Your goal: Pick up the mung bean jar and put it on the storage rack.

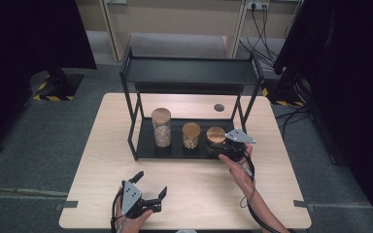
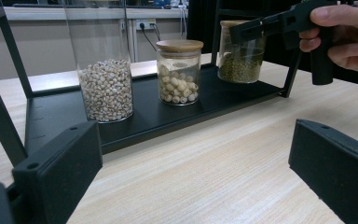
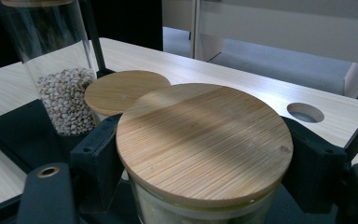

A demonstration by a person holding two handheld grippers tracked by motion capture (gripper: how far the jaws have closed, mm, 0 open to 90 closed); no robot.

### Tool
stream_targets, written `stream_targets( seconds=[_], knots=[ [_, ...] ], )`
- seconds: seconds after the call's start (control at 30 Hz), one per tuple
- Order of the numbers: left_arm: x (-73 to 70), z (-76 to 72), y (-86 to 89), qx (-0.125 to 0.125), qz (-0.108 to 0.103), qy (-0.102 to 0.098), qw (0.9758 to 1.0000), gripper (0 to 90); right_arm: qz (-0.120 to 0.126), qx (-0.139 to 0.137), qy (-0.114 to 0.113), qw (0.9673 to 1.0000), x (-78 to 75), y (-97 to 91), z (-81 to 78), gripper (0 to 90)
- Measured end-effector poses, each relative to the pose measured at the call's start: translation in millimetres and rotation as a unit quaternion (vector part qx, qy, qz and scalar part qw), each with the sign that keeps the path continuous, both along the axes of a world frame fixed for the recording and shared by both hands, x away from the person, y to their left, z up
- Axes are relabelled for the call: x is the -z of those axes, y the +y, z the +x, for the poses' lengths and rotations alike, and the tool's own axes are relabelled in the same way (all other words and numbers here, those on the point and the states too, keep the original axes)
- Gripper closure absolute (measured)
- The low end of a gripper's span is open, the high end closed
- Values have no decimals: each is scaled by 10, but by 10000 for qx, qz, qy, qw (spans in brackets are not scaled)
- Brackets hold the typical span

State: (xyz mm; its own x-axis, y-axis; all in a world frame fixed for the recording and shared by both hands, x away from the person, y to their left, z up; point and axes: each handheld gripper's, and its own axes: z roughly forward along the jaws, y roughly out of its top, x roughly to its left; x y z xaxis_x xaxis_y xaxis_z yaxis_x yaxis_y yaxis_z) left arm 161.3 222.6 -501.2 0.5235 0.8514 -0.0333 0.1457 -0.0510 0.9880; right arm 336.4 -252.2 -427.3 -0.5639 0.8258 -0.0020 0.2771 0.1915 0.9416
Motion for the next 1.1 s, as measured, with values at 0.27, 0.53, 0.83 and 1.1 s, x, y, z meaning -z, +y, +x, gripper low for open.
stream_targets(
  seconds=[0.27, 0.53, 0.83, 1.1],
  knots=[
    [0, 1, 4, 0, -6, 1, 10000, 20, -45, 86, 19, 10000, 45, 62, 72, 239],
    [1, 1, 3, 3, -9, -2, 10000, 21, -85, 148, 31, 9998, 75, 128, 94, 239],
    [-3, -2, 10, 0, -8, -8, 10000, 20, -28, 341, 31, 9994, 115, 214, 115, 239],
    [-3, -1, 12, 4, -5, -10, 10000, 20, -50, 457, 68, 9989, 162, 252, 143, 239]
  ],
)
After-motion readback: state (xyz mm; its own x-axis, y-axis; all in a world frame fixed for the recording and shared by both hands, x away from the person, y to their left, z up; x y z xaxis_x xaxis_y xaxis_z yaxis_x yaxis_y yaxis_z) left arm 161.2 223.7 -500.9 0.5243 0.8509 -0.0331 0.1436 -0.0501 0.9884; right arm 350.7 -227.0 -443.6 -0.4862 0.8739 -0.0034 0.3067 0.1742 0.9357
